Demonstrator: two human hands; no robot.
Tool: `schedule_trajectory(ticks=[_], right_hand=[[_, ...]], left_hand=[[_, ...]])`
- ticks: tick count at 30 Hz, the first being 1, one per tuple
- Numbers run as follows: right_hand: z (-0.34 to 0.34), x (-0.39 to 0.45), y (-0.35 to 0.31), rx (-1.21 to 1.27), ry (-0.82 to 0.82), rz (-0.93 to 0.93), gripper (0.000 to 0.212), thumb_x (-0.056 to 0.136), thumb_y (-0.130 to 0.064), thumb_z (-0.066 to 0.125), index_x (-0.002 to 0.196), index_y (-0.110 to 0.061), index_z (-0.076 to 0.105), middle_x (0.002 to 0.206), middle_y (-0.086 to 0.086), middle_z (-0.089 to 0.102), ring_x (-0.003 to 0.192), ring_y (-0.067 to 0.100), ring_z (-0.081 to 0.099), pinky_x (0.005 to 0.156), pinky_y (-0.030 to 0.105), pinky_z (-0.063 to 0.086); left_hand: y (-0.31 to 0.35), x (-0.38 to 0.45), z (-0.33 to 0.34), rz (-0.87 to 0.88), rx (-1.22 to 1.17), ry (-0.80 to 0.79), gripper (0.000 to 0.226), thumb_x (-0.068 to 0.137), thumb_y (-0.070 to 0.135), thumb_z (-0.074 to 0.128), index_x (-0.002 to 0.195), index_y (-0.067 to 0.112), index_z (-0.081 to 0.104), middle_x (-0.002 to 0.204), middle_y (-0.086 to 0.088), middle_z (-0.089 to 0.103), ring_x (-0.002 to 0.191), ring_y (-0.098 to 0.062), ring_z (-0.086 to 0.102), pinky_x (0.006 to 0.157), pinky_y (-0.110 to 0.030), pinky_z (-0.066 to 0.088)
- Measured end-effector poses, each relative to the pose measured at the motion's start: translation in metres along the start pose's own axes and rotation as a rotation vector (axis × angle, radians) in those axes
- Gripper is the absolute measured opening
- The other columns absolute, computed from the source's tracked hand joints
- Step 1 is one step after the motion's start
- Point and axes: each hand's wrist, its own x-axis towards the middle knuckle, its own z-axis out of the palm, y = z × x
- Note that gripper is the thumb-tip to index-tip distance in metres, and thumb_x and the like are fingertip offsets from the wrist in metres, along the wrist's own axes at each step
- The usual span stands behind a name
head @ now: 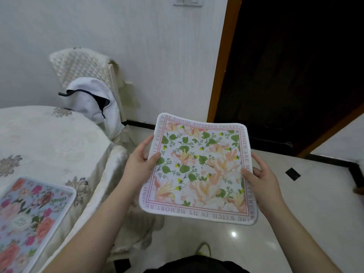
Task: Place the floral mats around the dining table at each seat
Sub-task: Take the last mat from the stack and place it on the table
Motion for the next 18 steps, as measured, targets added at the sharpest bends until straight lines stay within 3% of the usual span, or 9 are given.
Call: schedule_trajectory(ticks=[4, 8, 12, 18], right_hand=[[0.002, 0.043, -0.020, -0.024, -0.061, -0.010, 0.049, 0.094, -0.010, 0.061, 0.119, -0.051, 0.053, 0.094, 0.002, 0.076, 0.082, 0.024, 0.075, 0.071, 0.049, 0.060], [0.015, 0.080, -0.033, -0.056, -0.123, -0.010, 0.049, 0.094, -0.010, 0.061, 0.128, -0.044, 0.052, 0.094, 0.002, 0.076, 0.082, 0.024, 0.075, 0.071, 0.050, 0.060], [0.042, 0.116, -0.047, -0.075, -0.179, -0.018, 0.051, 0.094, -0.009, 0.060, 0.115, -0.054, 0.051, 0.094, 0.002, 0.076, 0.082, 0.023, 0.075, 0.068, 0.047, 0.061], [0.095, 0.175, -0.061, -0.079, -0.199, -0.001, 0.050, 0.093, -0.009, 0.062, 0.130, -0.041, 0.051, 0.100, 0.002, 0.074, 0.083, 0.021, 0.074, 0.066, 0.044, 0.061]], left_hand=[[0.010, 0.026, 0.007, 0.007, 0.003, 0.058, 0.058, 0.097, 0.023, 0.060, 0.145, 0.047, 0.036, 0.088, -0.006, 0.078, 0.076, -0.028, 0.076, 0.071, -0.050, 0.061], [0.015, 0.048, 0.003, 0.006, -0.030, 0.139, 0.055, 0.097, 0.021, 0.061, 0.143, 0.044, 0.041, 0.091, -0.002, 0.078, 0.075, -0.027, 0.076, 0.065, -0.045, 0.062], [0.016, 0.075, -0.008, 0.001, -0.051, 0.199, 0.054, 0.097, 0.019, 0.062, 0.141, 0.044, 0.044, 0.092, -0.001, 0.078, 0.075, -0.026, 0.076, 0.066, -0.046, 0.062], [0.007, 0.133, -0.041, -0.020, -0.055, 0.253, 0.053, 0.096, 0.024, 0.063, 0.138, 0.049, 0.045, 0.092, -0.002, 0.078, 0.077, -0.025, 0.076, 0.073, -0.048, 0.061]])
